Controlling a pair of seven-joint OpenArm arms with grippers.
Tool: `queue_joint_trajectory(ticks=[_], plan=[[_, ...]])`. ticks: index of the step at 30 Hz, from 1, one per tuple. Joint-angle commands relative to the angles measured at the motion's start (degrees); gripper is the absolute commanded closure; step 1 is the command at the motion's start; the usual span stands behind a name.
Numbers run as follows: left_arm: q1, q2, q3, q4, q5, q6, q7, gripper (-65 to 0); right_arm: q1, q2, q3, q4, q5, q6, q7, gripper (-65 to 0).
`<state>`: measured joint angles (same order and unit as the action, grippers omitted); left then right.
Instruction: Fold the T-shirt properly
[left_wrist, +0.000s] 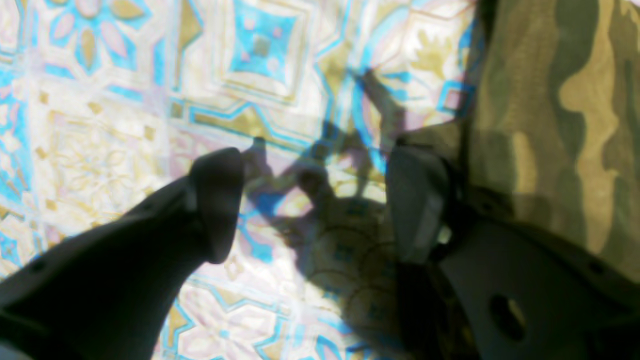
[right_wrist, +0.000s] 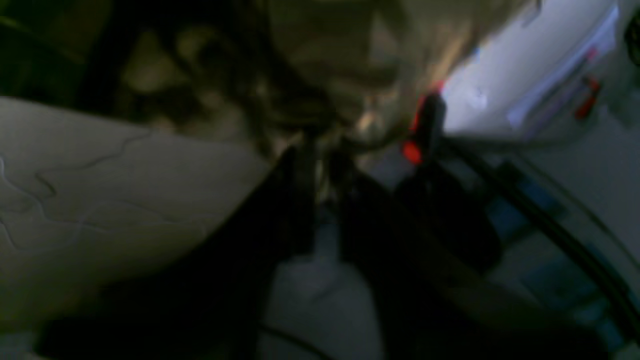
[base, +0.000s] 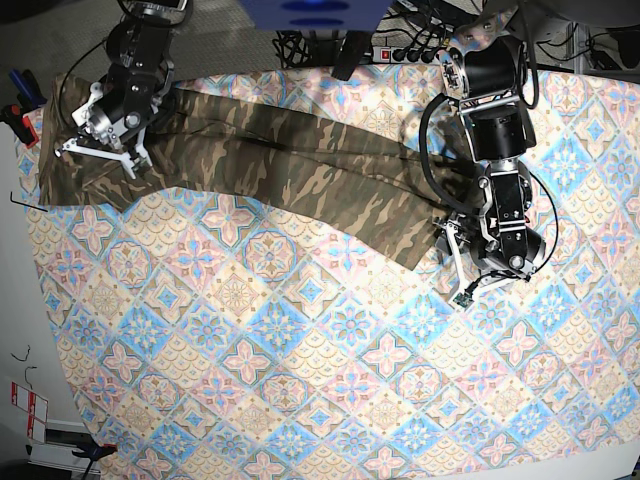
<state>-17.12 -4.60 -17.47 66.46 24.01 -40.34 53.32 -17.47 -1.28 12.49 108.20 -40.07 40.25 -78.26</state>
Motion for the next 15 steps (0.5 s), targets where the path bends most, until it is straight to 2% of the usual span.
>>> queue_joint_trajectory(ticks=[1,6,8,11,15], plan=[[-1.38,-0.28,0.02,0.93,-0.14,0.34,-0.53,-44.4,0.46,0.53,0.48,1.2,-0.94,-0.25,-1.43,-14.0],[-1.38,-0.45,0.02,0.93,-0.14,0.34,-0.53,-44.4,0.82,3.26,-0.05,1.2,-0.94,-0.25,-1.74,-35.7],[-1.29,-0.54,-0.06,0.93,-0.14,0.34,-0.53,-44.4,0.73,3.34,0.39,1.2,-1.02,-0.25,-1.74,-42.0],[-1.29,-0.54,-0.06,0.93,-0.05,0.34,-0.53,-44.4,0.64,3.78,2.06,0.94,-6.39,-0.25,-1.74,-47.5],[-1.38,-0.28,-0.06,1.19,-0.14,0.34,-0.44,-44.0,1.17,3.78,5.93,1.12,-17.11,-0.25,-1.74,-48.2]])
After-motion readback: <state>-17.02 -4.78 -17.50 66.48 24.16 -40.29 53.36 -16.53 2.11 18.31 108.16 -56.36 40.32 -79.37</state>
